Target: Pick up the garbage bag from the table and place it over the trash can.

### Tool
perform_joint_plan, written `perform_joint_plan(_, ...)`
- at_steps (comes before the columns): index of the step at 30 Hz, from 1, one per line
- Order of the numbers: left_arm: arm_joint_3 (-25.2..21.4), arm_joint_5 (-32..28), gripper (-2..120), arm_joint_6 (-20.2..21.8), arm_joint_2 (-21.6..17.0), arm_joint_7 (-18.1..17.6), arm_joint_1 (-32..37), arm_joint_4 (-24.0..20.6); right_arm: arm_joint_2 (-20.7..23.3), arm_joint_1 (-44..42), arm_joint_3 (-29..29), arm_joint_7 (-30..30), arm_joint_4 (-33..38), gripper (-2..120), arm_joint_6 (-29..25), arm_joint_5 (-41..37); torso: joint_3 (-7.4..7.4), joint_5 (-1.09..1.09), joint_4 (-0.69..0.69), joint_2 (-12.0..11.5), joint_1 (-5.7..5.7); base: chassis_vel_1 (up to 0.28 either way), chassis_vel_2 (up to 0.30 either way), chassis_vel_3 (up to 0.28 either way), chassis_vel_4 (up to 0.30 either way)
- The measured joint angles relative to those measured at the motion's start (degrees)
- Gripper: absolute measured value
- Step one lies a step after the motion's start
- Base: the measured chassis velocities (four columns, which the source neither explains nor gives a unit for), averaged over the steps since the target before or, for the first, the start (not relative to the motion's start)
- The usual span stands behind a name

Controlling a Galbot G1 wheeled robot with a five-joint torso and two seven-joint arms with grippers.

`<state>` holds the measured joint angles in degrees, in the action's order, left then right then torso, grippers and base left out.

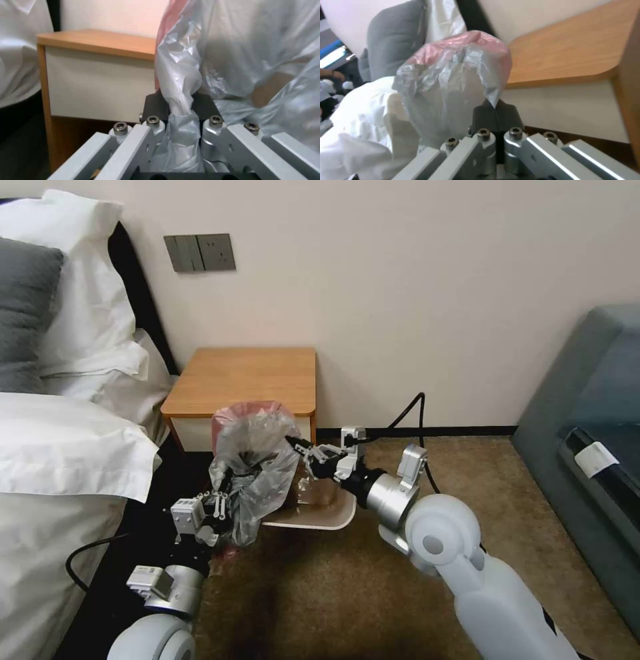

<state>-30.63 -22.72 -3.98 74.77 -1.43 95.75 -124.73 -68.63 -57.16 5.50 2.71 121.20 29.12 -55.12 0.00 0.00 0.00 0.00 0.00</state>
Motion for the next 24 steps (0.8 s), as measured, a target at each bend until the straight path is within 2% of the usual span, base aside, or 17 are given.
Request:
perform_joint_plan(13, -0.34, -2.97, 10, 1.01, 1.10, -0.76, -0.59, 0.12, 4.61, 0.71, 4.29, 3.53, 1.92, 0, 3.70, -5.35, 0.00, 0.00, 0.00, 0.00, 0.00, 0.000, 0.000, 0.000, 0.000)
perform_joint_plan(20, -0.94, -3.88, 10, 1.05, 2.04, -0.76, -0.99, 0.35, 8.13, 2.29, 6.19, 7.16, 1.88, 0, 5.57, -12.50, 0.00, 0.00, 0.00, 0.00, 0.00, 0.000, 0.000, 0.000, 0.000)
perform_joint_plan(24, -1.06, -4.34, 10, 1.06, 2.38, -0.75, -1.26, 0.49, 8.70, 2.40, 6.80, 8.40, 1.93, 0, 6.37, -15.28, 0.00, 0.00, 0.00, 0.00, 0.00, 0.000, 0.000, 0.000, 0.000)
